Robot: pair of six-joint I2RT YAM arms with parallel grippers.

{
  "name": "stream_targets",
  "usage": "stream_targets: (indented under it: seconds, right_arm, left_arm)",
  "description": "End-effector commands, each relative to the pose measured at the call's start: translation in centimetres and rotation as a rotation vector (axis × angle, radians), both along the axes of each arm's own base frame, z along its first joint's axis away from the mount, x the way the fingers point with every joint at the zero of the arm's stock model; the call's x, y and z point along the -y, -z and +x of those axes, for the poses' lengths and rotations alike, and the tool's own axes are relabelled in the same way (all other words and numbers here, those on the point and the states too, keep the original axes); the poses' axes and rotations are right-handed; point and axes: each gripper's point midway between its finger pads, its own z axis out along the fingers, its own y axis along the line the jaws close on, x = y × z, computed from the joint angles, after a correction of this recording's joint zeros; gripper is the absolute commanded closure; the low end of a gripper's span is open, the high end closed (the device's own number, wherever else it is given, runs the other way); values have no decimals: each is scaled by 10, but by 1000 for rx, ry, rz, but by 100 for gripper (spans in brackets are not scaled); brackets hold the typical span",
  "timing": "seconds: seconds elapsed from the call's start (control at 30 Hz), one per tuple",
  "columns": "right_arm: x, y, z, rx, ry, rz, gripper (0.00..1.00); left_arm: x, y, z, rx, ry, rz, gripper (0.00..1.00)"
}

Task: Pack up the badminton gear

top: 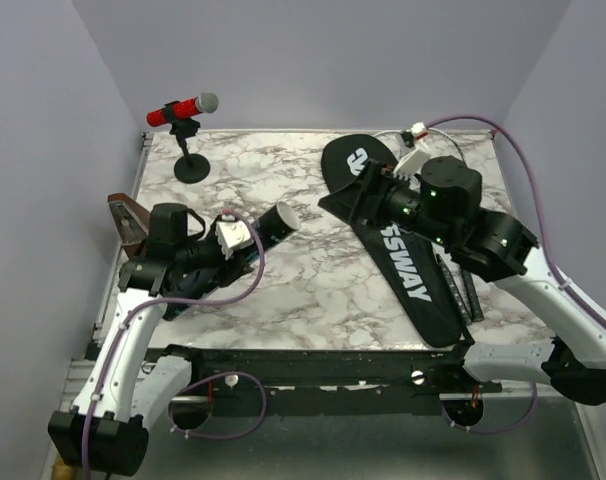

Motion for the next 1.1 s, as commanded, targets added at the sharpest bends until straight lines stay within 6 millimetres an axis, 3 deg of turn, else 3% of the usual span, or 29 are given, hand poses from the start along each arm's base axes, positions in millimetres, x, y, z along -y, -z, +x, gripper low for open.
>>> stream_targets:
  seconds: [0.0,0.1,0.23,0.43,0.6,0.77,1.07]
  right_arm:
    - [61,2,21,54,281,-118,21]
    - [73,9,20,33,324,-118,21]
    - [73,40,17,-36,328,-152,21]
    - [79,80,12,-122,362,-186,21]
    - [87,96,12,-150,400,-225,21]
    - [92,113,14,-173,426,-278,21]
    - [87,138,24,-204,452,-356,21]
  left_arm:
    - [-13,-22,55,36,-162,45,60]
    - [-23,-17,97,-56,-282,99,59]
    - [-34,-6,152,-167,-411,177,59]
    - [-35,21,203,-270,-494,192,64]
    - [-44,60,225,-332,-563,222,62]
    - [-62,98,234,-400,-618,276,60]
    - [-104,132,242,-427,-733,357,48]
